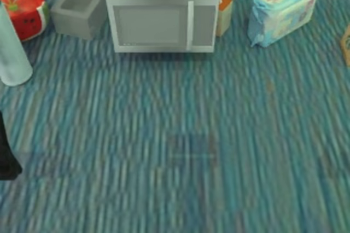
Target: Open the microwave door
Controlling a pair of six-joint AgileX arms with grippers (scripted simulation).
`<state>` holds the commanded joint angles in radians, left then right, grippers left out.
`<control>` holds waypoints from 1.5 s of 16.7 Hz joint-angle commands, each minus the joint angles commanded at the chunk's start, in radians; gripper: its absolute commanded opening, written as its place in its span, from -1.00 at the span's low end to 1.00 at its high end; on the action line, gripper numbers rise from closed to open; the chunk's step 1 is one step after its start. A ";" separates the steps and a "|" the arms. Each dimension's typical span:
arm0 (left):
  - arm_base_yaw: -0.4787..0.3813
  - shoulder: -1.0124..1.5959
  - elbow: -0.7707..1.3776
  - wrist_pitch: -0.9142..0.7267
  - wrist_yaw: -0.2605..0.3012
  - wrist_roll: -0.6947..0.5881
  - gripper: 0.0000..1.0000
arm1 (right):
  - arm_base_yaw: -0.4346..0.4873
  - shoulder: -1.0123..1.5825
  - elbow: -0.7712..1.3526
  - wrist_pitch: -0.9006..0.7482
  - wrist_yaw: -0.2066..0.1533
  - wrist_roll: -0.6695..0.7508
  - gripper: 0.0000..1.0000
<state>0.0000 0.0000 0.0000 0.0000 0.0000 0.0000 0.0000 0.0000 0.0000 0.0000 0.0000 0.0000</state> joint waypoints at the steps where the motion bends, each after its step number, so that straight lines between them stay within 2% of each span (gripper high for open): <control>1: 0.000 0.000 0.000 0.000 0.000 0.000 1.00 | 0.000 0.000 0.000 0.000 0.000 0.000 1.00; 5: -0.028 0.062 0.062 -0.022 -0.015 -0.023 1.00 | 0.000 0.000 0.000 0.000 0.000 0.000 1.00; 9: -0.116 0.294 0.289 -0.102 -0.068 -0.098 1.00 | 0.000 0.000 0.000 0.000 0.000 0.000 1.00; 21: -0.504 1.594 1.335 -0.498 -0.307 -0.417 1.00 | 0.000 0.000 0.000 0.000 0.000 0.000 1.00; 25: -0.611 1.925 1.618 -0.600 -0.371 -0.509 1.00 | 0.000 0.000 0.000 0.000 0.000 0.000 1.00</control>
<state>-0.6107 1.9250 1.6176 -0.6005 -0.3705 -0.5086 0.0000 0.0000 0.0000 0.0000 0.0000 0.0000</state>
